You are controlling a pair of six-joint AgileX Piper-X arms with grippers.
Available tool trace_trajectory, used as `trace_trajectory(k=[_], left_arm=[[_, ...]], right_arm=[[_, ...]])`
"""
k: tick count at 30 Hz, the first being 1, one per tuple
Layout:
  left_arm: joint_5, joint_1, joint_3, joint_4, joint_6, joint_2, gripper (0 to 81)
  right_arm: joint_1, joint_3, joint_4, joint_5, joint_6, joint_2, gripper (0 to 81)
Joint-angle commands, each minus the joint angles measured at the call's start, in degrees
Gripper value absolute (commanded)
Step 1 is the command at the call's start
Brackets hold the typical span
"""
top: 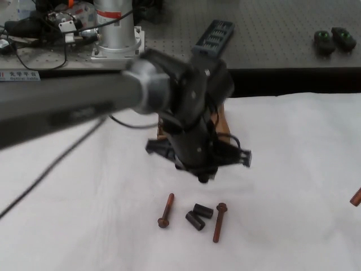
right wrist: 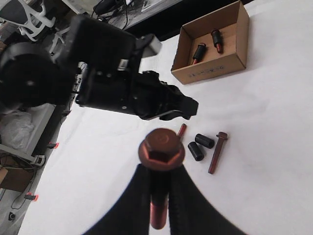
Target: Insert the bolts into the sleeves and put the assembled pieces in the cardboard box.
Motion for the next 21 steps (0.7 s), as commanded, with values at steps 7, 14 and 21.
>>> trace_trajectory(k=[7,14,21], left_arm=[[5.93,-0.41,15.59,-5.84,4.57,-20.42,0.6],[22.94,-0.57,34.85,-23.27,4.89,-38.21,0.6],[40.48,-0.57,49.49,-38.84,4.89,-51.98,0.6]], right_arm=[[-0.35,0.03,-0.79,-0.21,-0.37,0.69,1.9],[-0.35,0.03,-5.72,-2.39,-0.37,4.14,1.9],[0.62,0.03,-16.65,-9.37,0.14,10.08,1.9]])
